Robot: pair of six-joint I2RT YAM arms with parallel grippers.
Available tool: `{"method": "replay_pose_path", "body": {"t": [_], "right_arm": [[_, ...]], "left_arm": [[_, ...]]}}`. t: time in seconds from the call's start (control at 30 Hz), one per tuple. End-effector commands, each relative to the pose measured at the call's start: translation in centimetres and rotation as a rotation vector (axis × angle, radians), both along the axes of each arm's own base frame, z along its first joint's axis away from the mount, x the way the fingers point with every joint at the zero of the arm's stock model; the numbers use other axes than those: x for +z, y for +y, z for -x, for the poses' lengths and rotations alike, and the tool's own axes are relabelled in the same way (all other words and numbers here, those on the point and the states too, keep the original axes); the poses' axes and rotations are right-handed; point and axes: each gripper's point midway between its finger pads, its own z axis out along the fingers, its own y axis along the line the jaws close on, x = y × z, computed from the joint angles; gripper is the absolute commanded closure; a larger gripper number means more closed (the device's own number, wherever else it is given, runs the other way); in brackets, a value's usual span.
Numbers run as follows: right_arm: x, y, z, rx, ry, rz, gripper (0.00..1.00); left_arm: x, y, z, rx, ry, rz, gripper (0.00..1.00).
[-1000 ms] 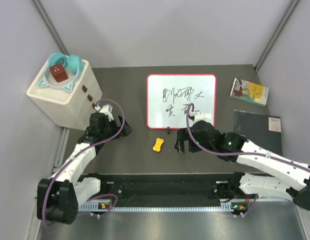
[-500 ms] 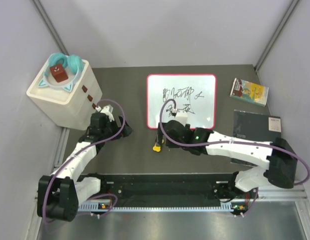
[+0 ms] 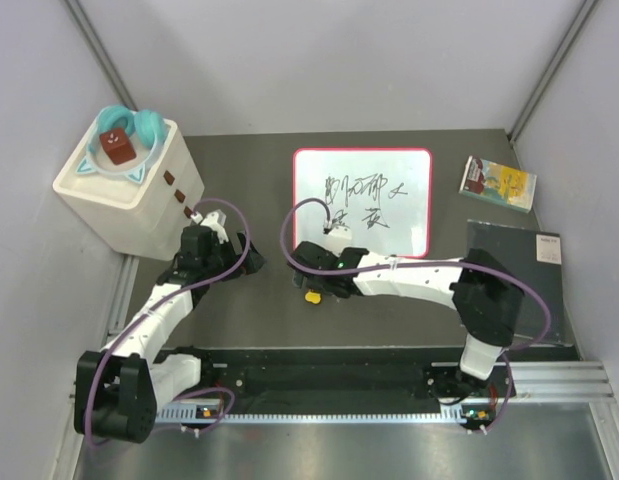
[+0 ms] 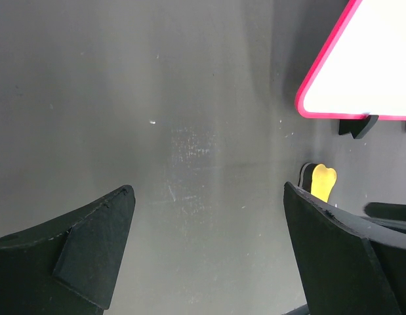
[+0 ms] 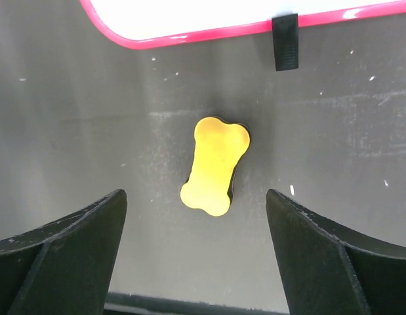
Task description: Erase the whiteboard
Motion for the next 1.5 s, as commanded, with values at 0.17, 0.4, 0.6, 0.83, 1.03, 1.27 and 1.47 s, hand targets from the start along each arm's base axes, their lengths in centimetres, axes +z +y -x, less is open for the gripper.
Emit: {"method": "replay_pose_path", "body": {"t": [0.17, 0.4, 0.6, 0.83, 1.03, 1.27, 1.47], "right_arm": [[-2.1, 0.7, -0.2, -0.041, 0.023, 0.015, 0.23], [-3.7, 0.7, -0.4, -0.047, 0.022, 0.035, 0.44], [-4.5, 0.7, -0.5, -0.055, 0.013, 0.036, 0.47], [-5.9, 1.0, -0.6, -0.051, 0.027, 0.062, 0.47], [-6.1, 0.1, -0.8, -0.073, 0.010, 0.099, 0.50], [-4.7, -0.9, -1.1, -0.082, -0.025, 0.114, 0.70], [-4.0, -1.7, -1.2, -0.063, -0.049, 0.149, 0.94]], "left_arm": [[0.6, -0.4, -0.4, -0.023, -0.034, 0.019, 0.01], [0.4, -0.2, -0.4, -0.014, -0.028, 0.009, 0.01], [0.5, 0.0, -0.4, -0.001, -0.031, 0.006, 0.01], [0.3, -0.1, -0.4, -0.003, -0.022, 0.008, 0.01], [0.3, -0.2, -0.5, -0.005, -0.023, 0.014, 0.01], [0.1, -0.3, -0.5, -0.009, -0.016, 0.017, 0.01], [-0.1, -0.2, -0.5, -0.006, -0.011, 0.015, 0.01]]}}
